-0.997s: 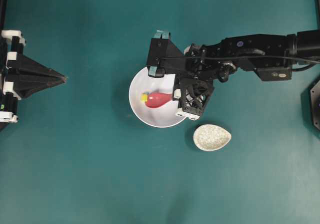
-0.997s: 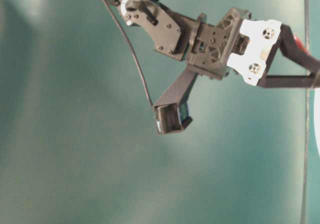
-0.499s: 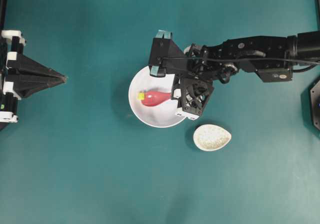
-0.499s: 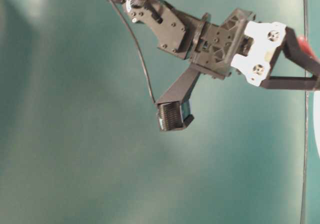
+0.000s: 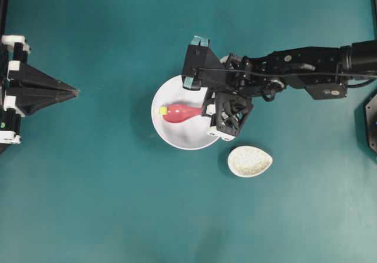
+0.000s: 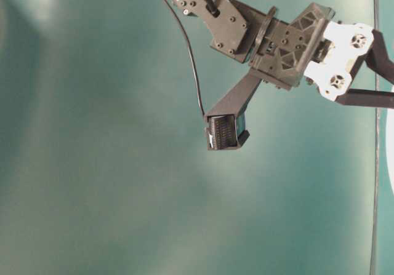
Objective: Scoop the yellow hexagonal prism block from the bowl with a spoon using the right arm.
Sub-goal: 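Push the spoon bowl under the yellow block inside the white bowl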
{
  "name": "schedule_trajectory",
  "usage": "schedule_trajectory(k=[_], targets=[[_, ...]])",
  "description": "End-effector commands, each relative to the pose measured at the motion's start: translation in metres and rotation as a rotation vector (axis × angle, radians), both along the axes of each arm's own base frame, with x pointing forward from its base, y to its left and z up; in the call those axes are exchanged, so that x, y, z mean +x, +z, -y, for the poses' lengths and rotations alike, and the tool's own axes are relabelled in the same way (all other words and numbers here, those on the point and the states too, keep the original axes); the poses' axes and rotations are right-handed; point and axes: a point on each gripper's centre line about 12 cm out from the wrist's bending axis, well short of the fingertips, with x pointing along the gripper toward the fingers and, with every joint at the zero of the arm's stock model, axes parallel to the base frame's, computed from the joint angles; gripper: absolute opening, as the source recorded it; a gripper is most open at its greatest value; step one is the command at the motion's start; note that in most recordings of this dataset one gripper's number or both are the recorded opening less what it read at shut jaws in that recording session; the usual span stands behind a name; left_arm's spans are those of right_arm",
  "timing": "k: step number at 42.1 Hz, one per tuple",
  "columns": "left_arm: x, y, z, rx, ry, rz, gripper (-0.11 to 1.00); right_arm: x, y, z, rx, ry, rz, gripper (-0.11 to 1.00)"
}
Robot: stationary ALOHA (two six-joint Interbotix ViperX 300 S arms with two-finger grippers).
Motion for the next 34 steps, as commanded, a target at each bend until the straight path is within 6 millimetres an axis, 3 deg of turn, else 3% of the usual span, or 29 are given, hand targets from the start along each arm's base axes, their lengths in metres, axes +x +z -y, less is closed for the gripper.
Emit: schedule_trajectory(k=[1, 34], targets=[[0.0023, 0.0036, 0.0003, 0.002, -0.002, 0.011, 0.0, 0.0033, 0.0101, -0.0007, -0.002, -0.002, 0.038, 0.23], [0.0023, 0.0036, 0.0, 0.002, 0.0, 0.011, 0.0, 0.008, 0.0156, -0.001, 0.02, -0.027, 0.073, 0.23]])
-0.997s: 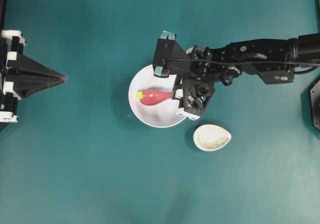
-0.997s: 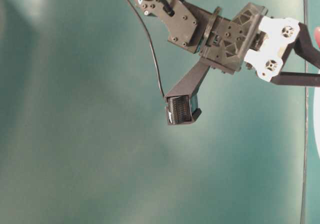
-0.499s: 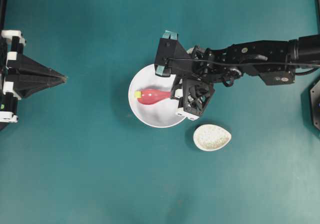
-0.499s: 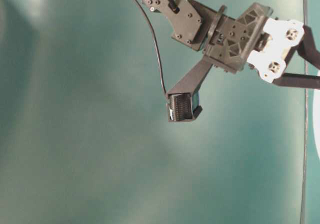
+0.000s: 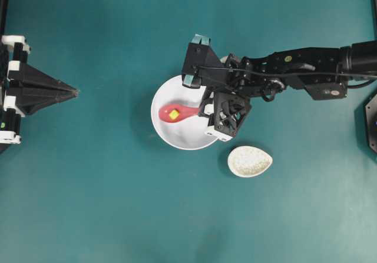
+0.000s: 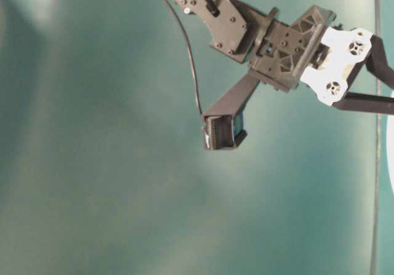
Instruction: Scoop the yellow hexagonal prism block from the bowl with a spoon using the right arm.
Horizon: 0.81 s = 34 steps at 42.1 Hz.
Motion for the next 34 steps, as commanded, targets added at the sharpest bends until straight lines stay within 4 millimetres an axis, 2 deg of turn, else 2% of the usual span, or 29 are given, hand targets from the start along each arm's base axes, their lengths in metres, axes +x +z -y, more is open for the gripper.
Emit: schedule_trajectory(k=[1, 7, 30, 32, 34], targets=[[0.002, 0.004, 0.0, 0.002, -0.002, 0.012, 0.0, 0.005, 0.013, -0.001, -0.003, -0.002, 0.042, 0.23], [0.002, 0.004, 0.0, 0.003, -0.001, 0.012, 0.0, 0.004, 0.017, -0.001, -0.002, -0.002, 0.049, 0.23], [0.002, 0.004, 0.0, 0.003, -0.001, 0.014, 0.0, -0.003, 0.05, -0.002, -0.011, 0.002, 0.122, 0.22], [0.002, 0.005, 0.0, 0.003, -0.002, 0.015, 0.0, -0.004, 0.054, -0.001, -0.011, 0.001, 0.127, 0.2], [0.002, 0.004, 0.0, 0.002, -0.002, 0.014, 0.0, -0.005, 0.058, -0.002, -0.011, 0.003, 0.133, 0.12]])
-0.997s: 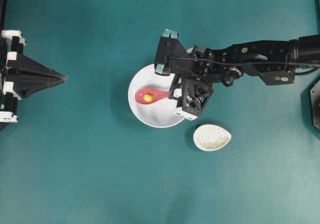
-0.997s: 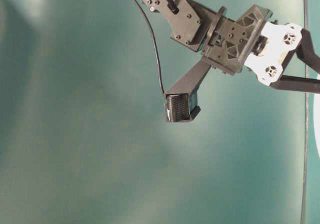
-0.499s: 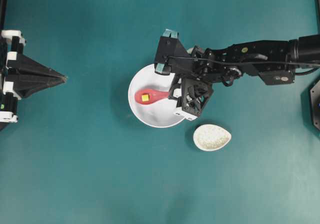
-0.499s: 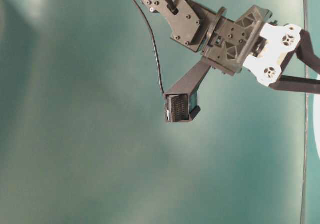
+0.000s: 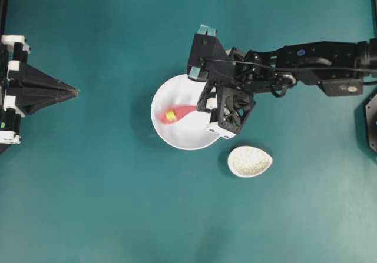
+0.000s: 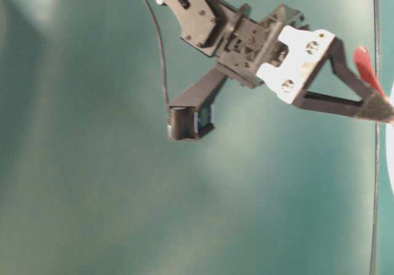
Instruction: Scoop the yellow hexagonal prism block from the bowl with a spoon using the right arm.
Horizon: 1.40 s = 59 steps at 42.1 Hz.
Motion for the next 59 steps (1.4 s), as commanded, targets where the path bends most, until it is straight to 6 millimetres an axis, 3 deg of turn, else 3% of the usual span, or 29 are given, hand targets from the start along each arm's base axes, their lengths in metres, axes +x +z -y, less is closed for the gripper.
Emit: schedule_trajectory(k=[1, 28, 44, 51, 59], targets=[[0.002, 0.003, 0.0, 0.003, -0.002, 0.009, 0.0, -0.001, 0.025, 0.0, -0.006, 0.002, 0.057, 0.08], [0.003, 0.004, 0.0, 0.002, -0.002, 0.014, 0.0, -0.021, 0.059, -0.001, -0.01, 0.017, 0.082, 0.08], [0.003, 0.004, 0.0, 0.002, -0.002, 0.014, 0.0, -0.081, 0.07, -0.018, 0.028, -0.019, 0.168, 0.08], [0.003, 0.004, 0.0, 0.003, -0.001, 0.014, 0.0, -0.108, 0.06, -0.038, 0.043, -0.001, 0.24, 0.08], [0.002, 0.004, 0.0, 0.003, -0.002, 0.015, 0.0, -0.129, 0.029, -0.053, 0.07, 0.002, 0.25, 0.08]])
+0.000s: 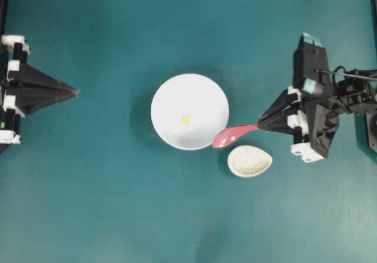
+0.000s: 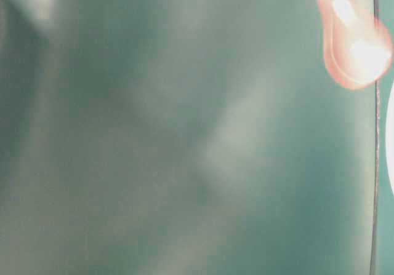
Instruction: Scoop the yellow hexagonal prism block from the bowl with a spoon using the right arm.
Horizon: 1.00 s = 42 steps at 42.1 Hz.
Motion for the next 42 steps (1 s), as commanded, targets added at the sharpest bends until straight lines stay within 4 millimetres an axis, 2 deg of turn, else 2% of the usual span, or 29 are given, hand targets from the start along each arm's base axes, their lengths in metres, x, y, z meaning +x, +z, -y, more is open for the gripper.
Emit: schedule_trajectory(k=[1, 13, 20, 32, 42], targets=[[0.002, 0.004, 0.0, 0.002, 0.0, 0.014, 0.0, -0.006, -0.005, -0.005, 0.009, -0.001, 0.029, 0.08], [0.002, 0.003, 0.0, 0.008, -0.002, -0.002, 0.0, -0.031, -0.046, -0.02, 0.057, -0.001, -0.017, 0.08], [0.002, 0.003, 0.0, 0.015, -0.004, -0.005, 0.0, -0.039, -0.058, -0.025, 0.074, 0.003, -0.026, 0.08], [0.002, 0.004, 0.0, 0.015, -0.004, -0.002, 0.0, -0.034, -0.072, -0.027, 0.067, 0.001, -0.086, 0.08], [0.001, 0.004, 0.0, 0.015, -0.002, 0.0, 0.0, -0.028, -0.075, -0.028, 0.067, -0.001, -0.107, 0.08]])
